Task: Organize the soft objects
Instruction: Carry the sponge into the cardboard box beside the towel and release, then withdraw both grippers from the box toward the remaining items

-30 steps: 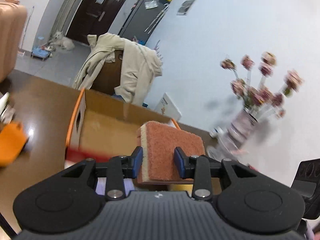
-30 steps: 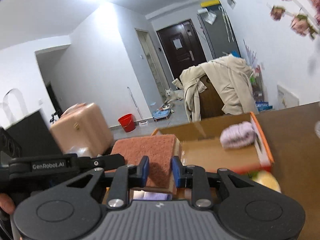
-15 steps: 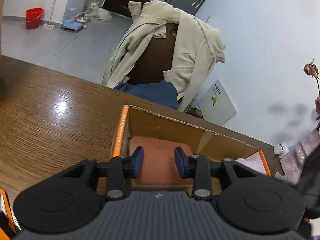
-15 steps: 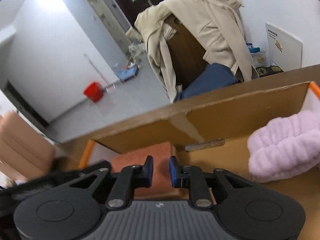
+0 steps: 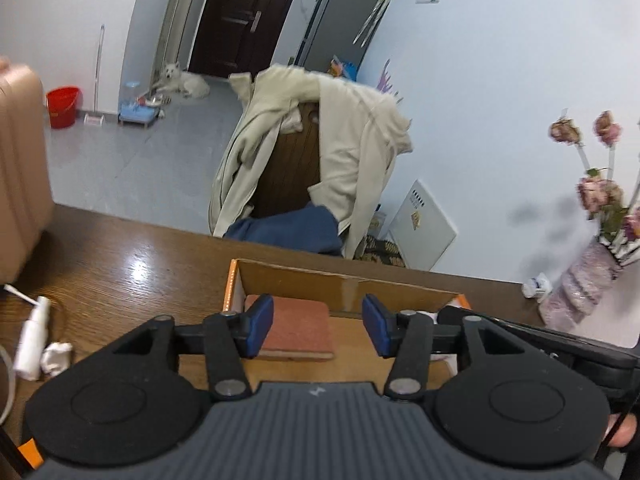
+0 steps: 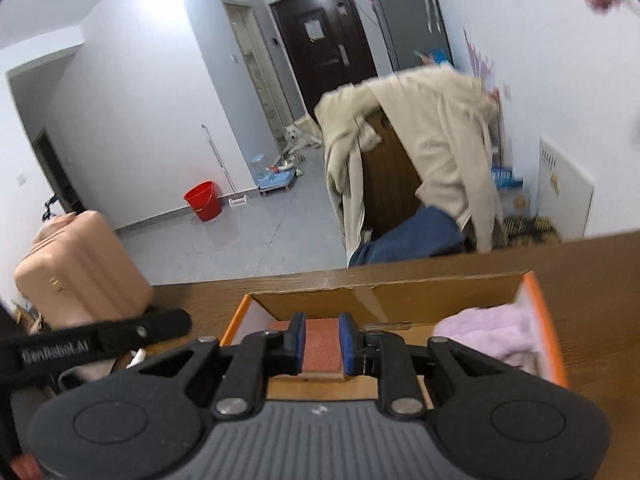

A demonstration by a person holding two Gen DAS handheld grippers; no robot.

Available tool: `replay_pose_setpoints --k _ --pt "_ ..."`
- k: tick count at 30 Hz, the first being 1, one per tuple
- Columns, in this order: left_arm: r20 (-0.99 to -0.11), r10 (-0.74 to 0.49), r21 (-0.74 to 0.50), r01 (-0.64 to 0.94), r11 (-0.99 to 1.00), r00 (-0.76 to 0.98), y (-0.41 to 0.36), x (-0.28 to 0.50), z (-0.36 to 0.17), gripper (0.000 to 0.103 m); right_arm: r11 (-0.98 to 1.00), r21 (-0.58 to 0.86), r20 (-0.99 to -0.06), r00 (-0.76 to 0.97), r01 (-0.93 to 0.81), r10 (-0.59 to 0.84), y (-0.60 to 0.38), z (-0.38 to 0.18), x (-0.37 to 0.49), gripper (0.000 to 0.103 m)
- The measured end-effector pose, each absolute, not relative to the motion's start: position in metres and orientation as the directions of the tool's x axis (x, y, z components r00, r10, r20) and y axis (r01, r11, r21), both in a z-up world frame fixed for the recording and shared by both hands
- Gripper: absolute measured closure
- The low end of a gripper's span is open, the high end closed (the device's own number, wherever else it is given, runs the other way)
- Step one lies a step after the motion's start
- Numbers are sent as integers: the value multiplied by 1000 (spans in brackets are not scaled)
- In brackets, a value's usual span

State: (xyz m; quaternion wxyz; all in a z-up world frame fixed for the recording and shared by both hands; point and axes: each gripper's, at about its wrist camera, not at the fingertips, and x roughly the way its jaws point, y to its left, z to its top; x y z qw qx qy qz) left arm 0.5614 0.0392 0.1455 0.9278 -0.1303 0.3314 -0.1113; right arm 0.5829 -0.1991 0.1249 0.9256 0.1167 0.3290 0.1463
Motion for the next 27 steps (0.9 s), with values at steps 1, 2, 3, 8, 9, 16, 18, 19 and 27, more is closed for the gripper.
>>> replay_pose_setpoints --k 1,2,3,8,9,16,18,19,27 --pt "-582 -291 -312 122 942 759 39 550 155 46 931 301 -572 743 -205 348 -204 135 571 82" --pt "-578 -289 -308 124 943 763 38 538 163 42 933 292 -565 748 -212 347 -210 146 557 81" --pt "-572 -287 -299 131 945 768 38 524 173 40 934 283 -556 756 -218 345 -216 156 543 79" --pt "-523 -255 -244 143 959 814 39 455 210 21 950 202 -502 807 -238 309 -242 200 464 67" --pt "-509 -247 -240 140 961 825 40 440 216 21 952 192 -488 819 -238 303 -248 207 447 66" --pt "-380 -208 -165 155 974 902 31 317 224 8 961 129 -355 893 -246 277 -276 222 328 54" --pt "-354 -229 -154 185 971 907 27 283 210 7 960 129 -316 908 -248 277 -281 212 289 50" --pt "-360 -230 -149 187 971 904 24 266 202 7 960 130 -302 913 -246 275 -283 205 271 50" --pt "-277 -270 -143 238 961 922 21 133 134 1 961 57 -247 929 -271 276 -274 133 140 32"
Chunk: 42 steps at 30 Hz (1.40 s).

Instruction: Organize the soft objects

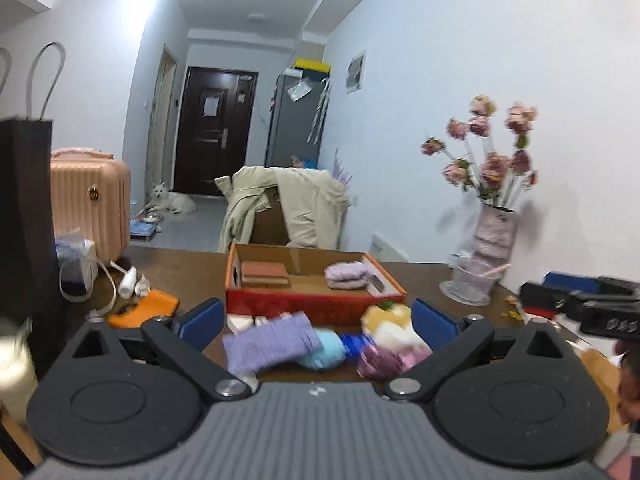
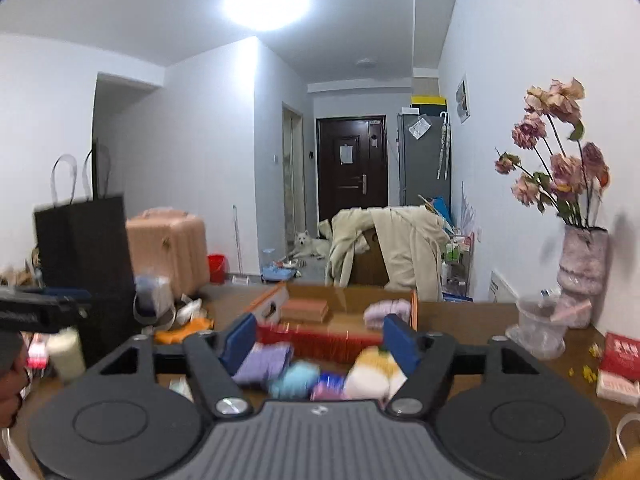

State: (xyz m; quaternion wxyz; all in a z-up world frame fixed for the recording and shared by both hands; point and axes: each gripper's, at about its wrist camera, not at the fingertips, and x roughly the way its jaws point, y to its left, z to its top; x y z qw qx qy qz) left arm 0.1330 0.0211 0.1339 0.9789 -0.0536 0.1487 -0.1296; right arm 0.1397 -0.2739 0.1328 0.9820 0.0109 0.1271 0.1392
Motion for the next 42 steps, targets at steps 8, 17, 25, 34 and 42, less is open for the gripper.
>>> replay_pose_setpoints --k 8,17,25,34,42 --pt "-372 -195 -86 175 981 907 33 67 63 0 944 124 -389 860 -305 329 -258 60 75 28" --pt "-436 -214 -111 184 977 874 23 110 45 0 955 172 -442 847 -241 294 -266 33 100 28" --pt "-474 -272 -135 236 962 837 -9 180 37 1 963 199 -475 842 -180 255 -287 18 157 29" --pt "-469 -409 -192 362 912 783 -78 301 36 41 965 236 -442 872 -113 210 -306 20 261 53" --pt "-568 -491 -283 403 870 661 -90 342 -11 79 948 311 -526 817 -74 236 -313 -21 316 66"
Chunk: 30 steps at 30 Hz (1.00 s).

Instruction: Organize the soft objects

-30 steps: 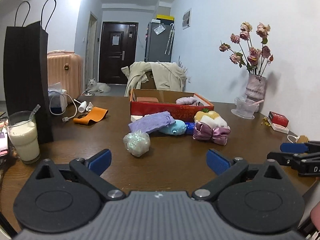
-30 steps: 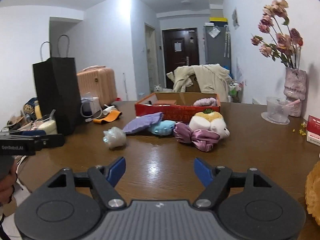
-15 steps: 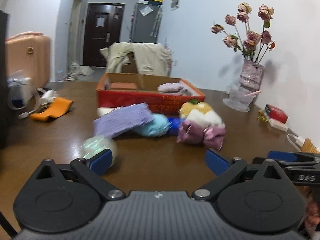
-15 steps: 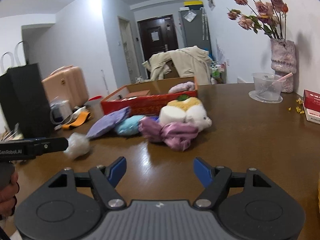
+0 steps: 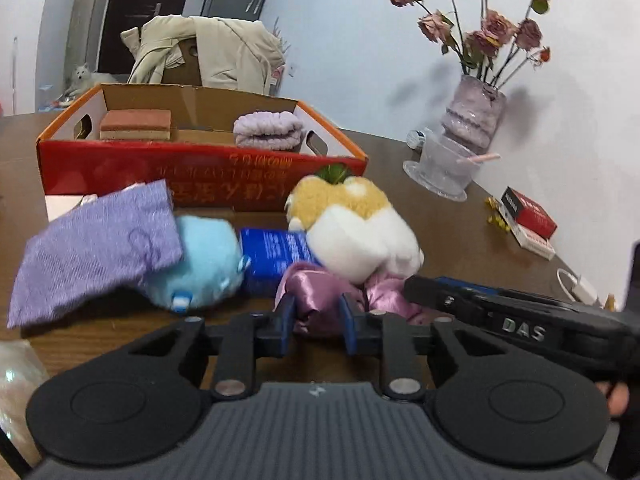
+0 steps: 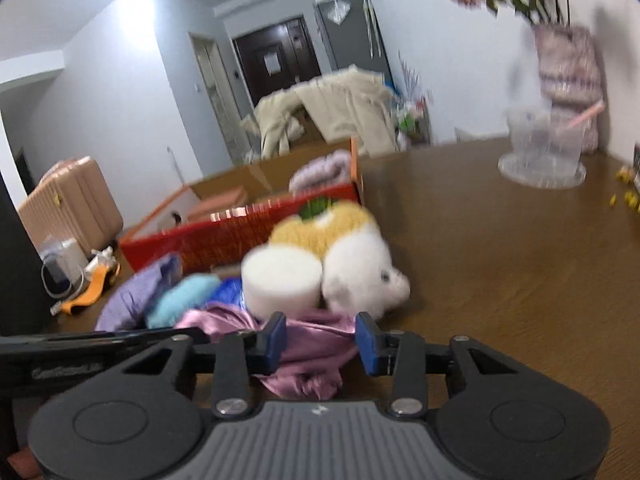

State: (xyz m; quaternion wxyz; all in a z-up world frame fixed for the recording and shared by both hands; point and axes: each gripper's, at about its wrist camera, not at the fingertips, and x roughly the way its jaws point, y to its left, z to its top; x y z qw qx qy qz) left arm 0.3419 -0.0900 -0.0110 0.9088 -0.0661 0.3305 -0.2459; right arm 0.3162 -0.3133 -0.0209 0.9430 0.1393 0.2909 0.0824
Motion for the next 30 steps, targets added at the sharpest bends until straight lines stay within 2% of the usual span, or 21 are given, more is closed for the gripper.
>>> replay_pose_setpoints --k 4,9,11,13,14,16,20,25,30 --pt "-567 -506 -297 412 861 650 -86 340 -22 81 940 328 -535 802 -94 267 -310 -34 317 68" --pt "-606 -510 -344 378 860 610 -82 352 -35 81 934 340 -536 793 -112 290 -308 -40 319 68" --pt "-596 -517 -357 374 856 614 -81 352 -34 85 931 347 -535 792 -113 295 -309 -40 320 68" --pt "-587 -514 -352 374 858 626 -82 350 -34 88 931 337 -530 789 -140 311 -306 -39 318 77" --pt "-589 -505 -340 373 863 631 -83 349 -33 90 928 339 -528 784 -157 326 -304 -38 317 86" --pt "-591 -489 -322 368 872 642 -86 341 -29 92 939 301 -533 787 -168 311 -297 -36 312 88" --pt "-575 -476 -312 359 880 666 -82 304 -20 92 944 280 -540 785 -174 305 -288 -31 283 93" --pt "-579 -479 -332 346 878 659 -65 250 -16 92 942 274 -542 778 -192 316 -274 -25 223 95" --pt "-524 -481 -313 366 876 703 -50 203 6 92 948 229 -504 807 -221 310 -258 -3 177 95"
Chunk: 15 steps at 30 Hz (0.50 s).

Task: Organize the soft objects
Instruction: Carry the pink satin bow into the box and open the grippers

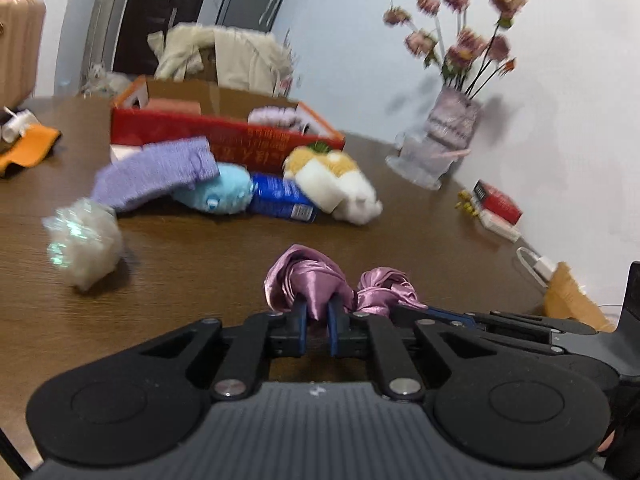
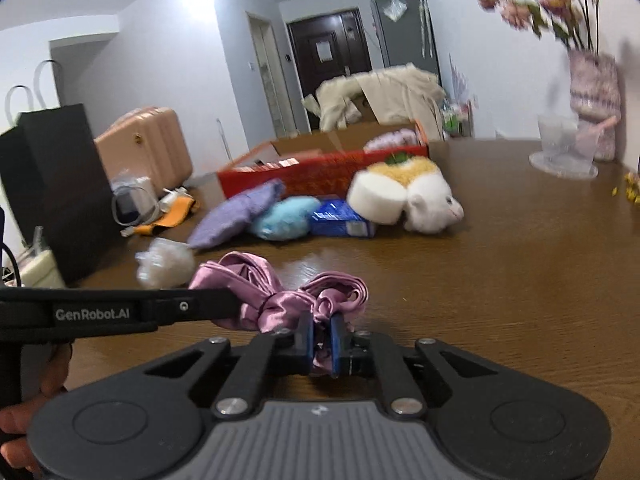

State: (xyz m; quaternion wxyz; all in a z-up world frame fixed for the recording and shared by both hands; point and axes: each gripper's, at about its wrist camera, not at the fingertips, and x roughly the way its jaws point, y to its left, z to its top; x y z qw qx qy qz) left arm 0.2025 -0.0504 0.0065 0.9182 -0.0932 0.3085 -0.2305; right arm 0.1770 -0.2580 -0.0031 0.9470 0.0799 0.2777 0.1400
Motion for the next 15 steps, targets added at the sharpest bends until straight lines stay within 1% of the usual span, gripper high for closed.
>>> replay_pose_setpoints --k 3,8,11,15 --pt "-479 -490 -316 378 870 729 -41 179 20 92 951 196 -463 832 -241 306 -250 15 154 95" --pt "-438 -492 -321 380 867 752 -32 159 34 92 952 162 -433 848 -260 305 -242 32 135 95" --pt "-413 -499 -327 388 862 761 -27 162 45 92 951 148 -415 855 -273 310 -238 43 137 95" --pt "-380 -511 -345 395 851 771 -23 191 69 92 949 122 -383 868 -291 315 -234 66 163 95"
